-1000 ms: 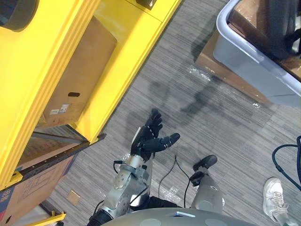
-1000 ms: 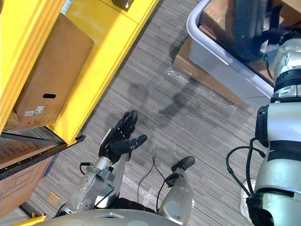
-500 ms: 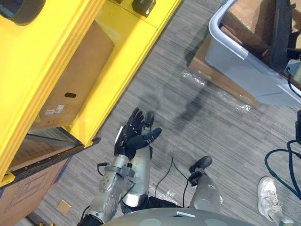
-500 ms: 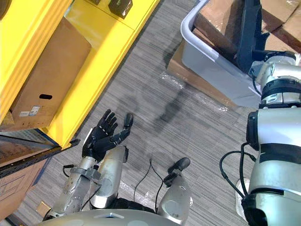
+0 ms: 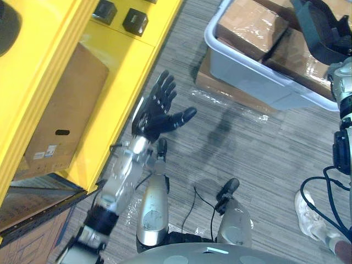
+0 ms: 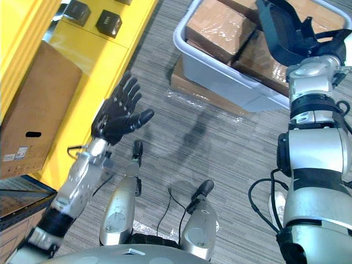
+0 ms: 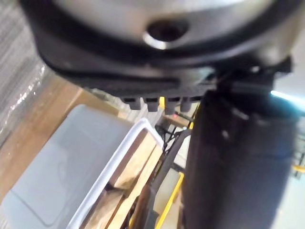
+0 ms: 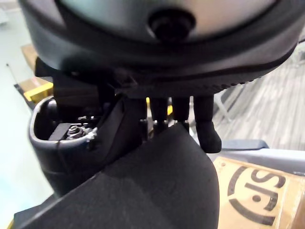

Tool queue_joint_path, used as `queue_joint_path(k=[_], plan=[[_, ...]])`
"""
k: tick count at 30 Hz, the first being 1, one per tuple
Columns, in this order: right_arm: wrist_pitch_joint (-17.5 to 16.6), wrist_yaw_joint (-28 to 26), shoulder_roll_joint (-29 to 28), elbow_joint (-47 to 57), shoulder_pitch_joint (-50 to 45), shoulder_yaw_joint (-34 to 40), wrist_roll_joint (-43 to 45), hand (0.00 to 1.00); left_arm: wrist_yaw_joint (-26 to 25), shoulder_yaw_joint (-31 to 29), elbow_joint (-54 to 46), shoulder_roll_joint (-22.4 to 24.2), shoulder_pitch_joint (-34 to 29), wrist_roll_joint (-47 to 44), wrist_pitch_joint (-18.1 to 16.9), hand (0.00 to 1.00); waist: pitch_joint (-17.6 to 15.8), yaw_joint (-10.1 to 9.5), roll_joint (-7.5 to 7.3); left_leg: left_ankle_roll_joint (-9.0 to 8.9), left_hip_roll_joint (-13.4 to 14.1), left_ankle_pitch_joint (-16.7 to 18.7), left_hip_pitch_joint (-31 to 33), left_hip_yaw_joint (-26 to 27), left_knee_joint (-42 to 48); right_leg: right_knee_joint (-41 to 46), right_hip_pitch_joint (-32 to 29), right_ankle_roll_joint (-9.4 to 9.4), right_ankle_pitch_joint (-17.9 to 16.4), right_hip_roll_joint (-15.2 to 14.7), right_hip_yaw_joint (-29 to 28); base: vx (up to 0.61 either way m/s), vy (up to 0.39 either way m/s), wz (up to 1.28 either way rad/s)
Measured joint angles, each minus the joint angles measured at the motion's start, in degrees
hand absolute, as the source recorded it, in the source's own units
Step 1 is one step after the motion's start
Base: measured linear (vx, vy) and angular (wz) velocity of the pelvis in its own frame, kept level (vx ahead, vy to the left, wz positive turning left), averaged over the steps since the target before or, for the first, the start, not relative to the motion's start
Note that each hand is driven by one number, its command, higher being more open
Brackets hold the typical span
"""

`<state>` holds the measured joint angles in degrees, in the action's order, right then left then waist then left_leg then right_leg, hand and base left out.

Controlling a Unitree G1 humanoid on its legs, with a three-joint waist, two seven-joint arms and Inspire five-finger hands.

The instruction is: Walk over and take three plastic housings, then place them on the shelf

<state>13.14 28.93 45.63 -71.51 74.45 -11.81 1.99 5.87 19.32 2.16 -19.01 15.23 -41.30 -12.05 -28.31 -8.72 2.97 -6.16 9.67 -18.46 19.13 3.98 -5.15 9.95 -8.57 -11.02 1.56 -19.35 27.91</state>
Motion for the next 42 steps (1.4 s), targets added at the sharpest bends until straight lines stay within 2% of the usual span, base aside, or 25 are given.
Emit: queue_joint_path(k=[3,6,9,14,18,22,27,31,33,40,42], plan=[[-0.21,0.49,-4.17,0.62,-0.01,0.06,-4.08,0.00,-0.23,0.16,9.01,0.40,8.78,-5.98,7.16,1.00,0.05,2.00,-1.26,-0.39,1.40,0.00,-0.09,1.12,-0.01,-0.13,-0.97,0.13,0.21,1.24,-1.46,-0.06,-0.057,-0.24],[-0.01,0.53,-6.33,2.90,-0.74,0.09,-6.23,0.00,-1.51,0.16,14.65,1.66,12.05,-8.91,12.44,1.00,-0.04,3.03,-1.96,-0.60,2.38,0.02,-0.16,2.53,0.00,-0.55,-2.03,0.53,0.75,2.00,-2.97,-0.04,-0.060,-0.28],[0.20,1.29,-7.41,4.34,-0.91,0.11,-7.46,0.00,-3.06,0.11,17.87,2.38,14.67,-13.15,16.12,1.00,-0.07,3.60,-2.05,-0.65,2.94,-0.01,-0.61,4.07,0.04,-1.57,-2.35,0.67,1.52,2.58,-4.03,-0.02,-0.047,-0.25],[-0.01,2.93,-8.14,6.61,-1.14,0.01,-12.95,0.00,-5.06,-0.03,20.03,2.62,20.55,-20.22,19.41,1.00,-0.07,4.37,-2.06,-0.92,3.47,0.21,-0.82,5.21,0.00,-3.32,-2.42,0.76,2.75,3.30,-4.98,-0.04,-0.049,-0.13],[-1.51,4.52,-8.21,9.64,-1.89,-0.09,-17.19,0.00,-6.76,-0.68,21.26,2.81,23.33,-27.88,20.96,1.00,-0.09,4.93,-2.19,-1.05,3.47,0.32,-0.89,6.12,0.06,-5.08,-2.31,0.70,3.91,3.54,-5.69,-0.02,-0.043,-0.12],[-5.90,6.23,-8.30,15.39,-5.74,-0.11,-21.29,0.00,-7.43,-1.97,25.44,3.38,23.51,-33.49,22.55,1.00,-0.13,5.88,-2.41,-1.01,3.48,0.26,-2.91,6.90,0.24,-5.26,-0.85,0.69,4.07,3.53,-6.26,0.01,-0.043,-0.07],[-9.85,8.99,-8.34,20.25,-8.90,-0.13,-27.25,0.00,-7.91,-2.14,25.48,3.60,23.67,-37.85,23.28,1.00,-0.11,6.75,-2.50,-1.42,3.78,0.68,-4.02,7.27,0.05,-5.83,0.25,0.67,4.07,3.82,-6.37,-0.02,-0.038,-0.03],[-12.55,10.36,-9.83,24.61,-13.77,-0.09,-31.08,0.00,-8.41,-2.08,26.23,4.01,23.23,-39.73,23.72,1.00,0.09,7.19,-4.25,-2.16,4.01,2.12,-6.10,7.66,0.00,-7.42,2.51,0.54,4.32,4.21,-6.78,-0.03,-0.024,-0.07],[-14.57,10.48,-10.22,27.61,-16.64,-0.10,-34.15,0.00,-8.44,-2.03,26.24,4.62,23.27,-39.85,23.64,1.00,0.31,7.32,-5.38,-1.96,3.99,2.21,-6.67,8.08,0.01,-8.88,3.47,0.42,4.83,4.37,-6.90,0.01,-0.024,-0.06],[-19.65,10.48,-14.67,34.41,-22.91,-0.12,-40.20,0.00,-8.47,-0.79,26.72,6.19,23.29,-41.80,23.04,1.00,0.72,7.51,-6.71,-1.99,3.89,2.32,-10.19,9.27,0.26,-11.31,7.53,0.31,5.36,4.56,-6.89,0.07,-0.034,-0.04],[-20.06,10.48,-15.62,35.97,-24.66,-0.13,-41.77,0.00,-8.42,-0.23,26.72,6.82,23.22,-41.81,22.75,1.00,1.37,7.38,-6.91,-1.99,3.89,2.32,-10.56,9.50,0.25,-11.39,7.79,0.31,5.35,4.57,-6.90,0.04,-0.029,-0.06]])
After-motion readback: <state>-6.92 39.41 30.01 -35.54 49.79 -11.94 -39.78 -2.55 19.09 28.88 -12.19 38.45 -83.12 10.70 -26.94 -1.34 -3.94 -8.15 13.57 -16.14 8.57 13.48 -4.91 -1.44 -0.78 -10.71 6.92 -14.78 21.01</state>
